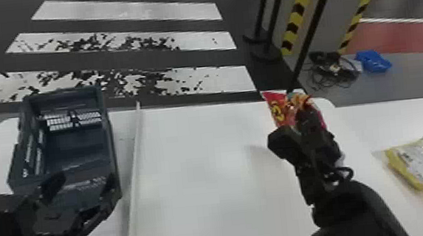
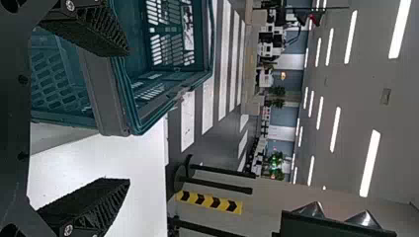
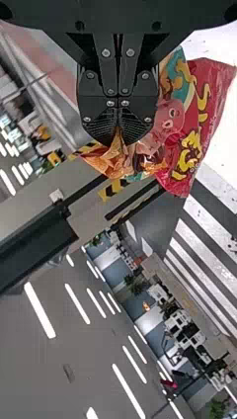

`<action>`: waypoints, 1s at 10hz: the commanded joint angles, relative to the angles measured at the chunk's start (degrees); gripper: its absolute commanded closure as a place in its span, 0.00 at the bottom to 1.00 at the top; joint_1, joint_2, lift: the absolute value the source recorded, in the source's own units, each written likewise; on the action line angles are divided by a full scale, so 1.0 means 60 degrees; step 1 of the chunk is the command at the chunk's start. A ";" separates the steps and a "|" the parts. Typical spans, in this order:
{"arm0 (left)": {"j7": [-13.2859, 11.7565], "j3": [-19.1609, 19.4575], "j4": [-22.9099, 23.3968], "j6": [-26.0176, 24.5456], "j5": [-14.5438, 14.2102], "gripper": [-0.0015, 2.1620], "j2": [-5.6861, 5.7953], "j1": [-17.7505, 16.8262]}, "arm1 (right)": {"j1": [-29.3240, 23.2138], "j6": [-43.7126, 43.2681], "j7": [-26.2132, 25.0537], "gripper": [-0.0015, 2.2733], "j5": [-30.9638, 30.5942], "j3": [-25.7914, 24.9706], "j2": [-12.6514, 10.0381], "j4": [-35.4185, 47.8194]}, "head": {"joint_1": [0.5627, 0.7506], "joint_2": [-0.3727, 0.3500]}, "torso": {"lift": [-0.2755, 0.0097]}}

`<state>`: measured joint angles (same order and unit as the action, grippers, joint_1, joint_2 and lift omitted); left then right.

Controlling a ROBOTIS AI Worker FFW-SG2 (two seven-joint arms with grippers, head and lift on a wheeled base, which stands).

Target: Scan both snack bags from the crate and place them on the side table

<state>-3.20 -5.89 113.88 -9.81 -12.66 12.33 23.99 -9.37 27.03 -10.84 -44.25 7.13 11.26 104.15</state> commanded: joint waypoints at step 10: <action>0.0006 0.0000 -0.0098 0.0000 -0.0087 0.04 0.0069 -0.0029 | -0.1925 0.2403 0.0210 0.01 0.0505 0.2767 0.0906 0.1084 | 0.70 0.44 | 0.63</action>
<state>-3.11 -5.89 113.33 -9.76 -13.17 12.69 23.82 -20.53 39.01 -9.63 -42.43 23.66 16.53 109.20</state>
